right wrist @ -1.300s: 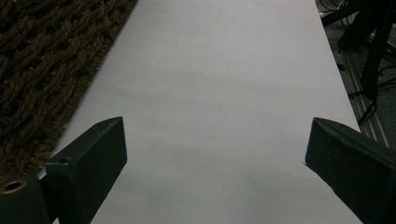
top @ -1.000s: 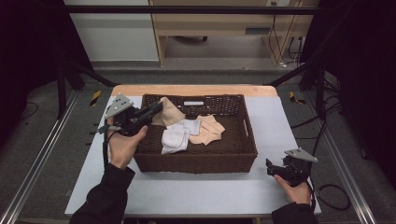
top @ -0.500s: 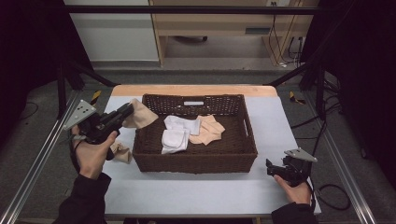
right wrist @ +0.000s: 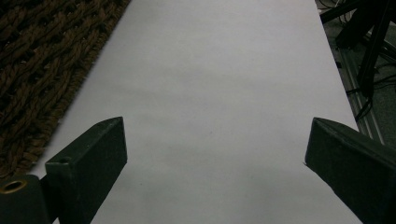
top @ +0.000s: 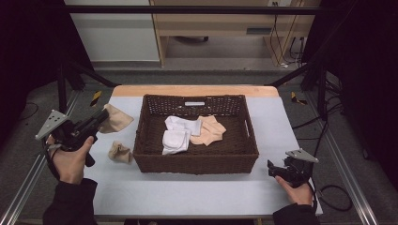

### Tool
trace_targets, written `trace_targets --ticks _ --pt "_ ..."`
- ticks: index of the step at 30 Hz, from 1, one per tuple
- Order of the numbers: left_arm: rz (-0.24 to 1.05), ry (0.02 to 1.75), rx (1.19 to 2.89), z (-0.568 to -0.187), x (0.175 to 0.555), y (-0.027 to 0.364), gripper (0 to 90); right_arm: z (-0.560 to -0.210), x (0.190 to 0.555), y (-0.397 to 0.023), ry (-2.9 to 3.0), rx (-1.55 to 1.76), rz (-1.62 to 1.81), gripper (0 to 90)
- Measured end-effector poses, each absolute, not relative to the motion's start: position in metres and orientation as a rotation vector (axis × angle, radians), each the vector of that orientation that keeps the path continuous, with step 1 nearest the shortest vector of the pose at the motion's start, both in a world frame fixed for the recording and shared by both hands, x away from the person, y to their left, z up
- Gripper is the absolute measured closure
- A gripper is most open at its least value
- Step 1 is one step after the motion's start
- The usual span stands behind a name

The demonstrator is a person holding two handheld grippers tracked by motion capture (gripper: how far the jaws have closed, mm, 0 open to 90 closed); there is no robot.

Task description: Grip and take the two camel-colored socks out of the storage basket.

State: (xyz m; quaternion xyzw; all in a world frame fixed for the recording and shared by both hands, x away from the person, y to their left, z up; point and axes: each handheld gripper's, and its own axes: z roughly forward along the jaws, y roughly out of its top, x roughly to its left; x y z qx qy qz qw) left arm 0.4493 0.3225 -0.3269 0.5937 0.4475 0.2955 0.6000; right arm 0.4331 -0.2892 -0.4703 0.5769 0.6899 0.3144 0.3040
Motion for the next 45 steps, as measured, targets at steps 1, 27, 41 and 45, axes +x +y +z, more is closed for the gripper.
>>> trace_targets --ticks 1,27,41,45 --pt "0.701 1.05 1.383 -0.329 0.449 0.325 85.1 -0.47 0.433 -0.289 1.827 1.527 0.833 5.9" --pt "0.658 1.297 1.579 -0.405 0.475 0.34 84.8 -0.469 0.431 -0.289 1.828 1.53 0.849 5.9" --pt "0.639 1.341 1.733 -0.435 0.484 0.328 73.9 -0.469 0.432 -0.288 1.834 1.527 0.841 5.9" --pt "0.629 1.342 1.719 -0.436 0.48 0.33 53.6 -0.469 0.431 -0.288 1.834 1.528 0.843 5.9"
